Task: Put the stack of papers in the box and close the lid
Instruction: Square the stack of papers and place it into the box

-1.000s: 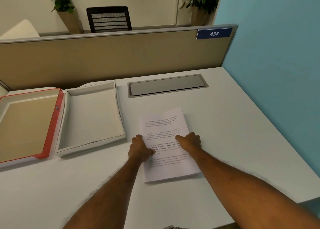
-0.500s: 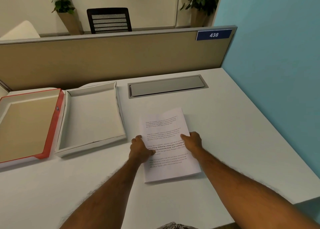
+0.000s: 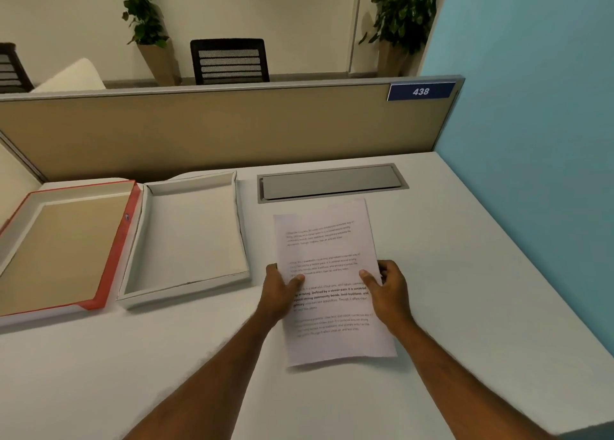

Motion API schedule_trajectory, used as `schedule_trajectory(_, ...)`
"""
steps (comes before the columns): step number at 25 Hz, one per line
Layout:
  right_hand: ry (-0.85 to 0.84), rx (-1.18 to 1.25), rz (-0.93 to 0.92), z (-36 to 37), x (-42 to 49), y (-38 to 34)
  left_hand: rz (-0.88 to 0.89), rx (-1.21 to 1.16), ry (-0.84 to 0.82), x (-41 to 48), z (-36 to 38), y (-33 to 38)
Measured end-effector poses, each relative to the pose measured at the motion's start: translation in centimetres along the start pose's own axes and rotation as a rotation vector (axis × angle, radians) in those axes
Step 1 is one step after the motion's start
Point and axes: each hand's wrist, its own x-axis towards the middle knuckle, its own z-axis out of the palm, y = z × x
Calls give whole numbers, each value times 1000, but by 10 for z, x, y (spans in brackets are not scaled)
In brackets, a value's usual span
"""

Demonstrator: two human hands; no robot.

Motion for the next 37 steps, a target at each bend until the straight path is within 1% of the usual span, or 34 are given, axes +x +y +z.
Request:
schedule_trajectory(4,-15,17,-5,-14,13,-13,239,4,102,-12,7,24)
schedule_trajectory(7,-5,51,-92,-17,18,-27,406,-23,133,-15,6,42)
schedule_trajectory(9,16,101,-146,-14,21,-34,468,-32,143,-15,4,49)
schedule_trajectory(12,23,115,-203,-8,22,-39,493,-26,168,-13,-1,49)
schedule_trajectory(16,15,94,-219,-2,20,-39,508,-21,196,-16,-1,40)
schedule_trajectory(20,32,150,-289,-8,22,-64,560,-104,178,-20,-6,68)
schedule_trajectory(22,87,206,-315,-8,26,-88,601,-162,242,-20,-10,94)
schedule_trajectory(24,162,223,-298,-5,32,-112,589,-246,362,-22,-9,120)
schedule_trajectory(26,221,182,-247,-3,38,-124,471,-316,489,-22,-5,138)
schedule_trajectory(28,232,169,-231,-2,40,-126,390,-315,554,-22,-2,144)
schedule_trajectory(31,221,195,-258,-3,40,-125,404,-285,554,-19,-5,145)
schedule_trajectory(33,164,215,-288,-5,37,-114,482,-310,533,-19,-6,139)
schedule_trajectory(35,53,219,-308,-7,30,-89,570,-300,430,-21,-6,118)
schedule_trajectory(37,-26,174,-306,-7,20,-59,576,-230,264,-25,-4,85)
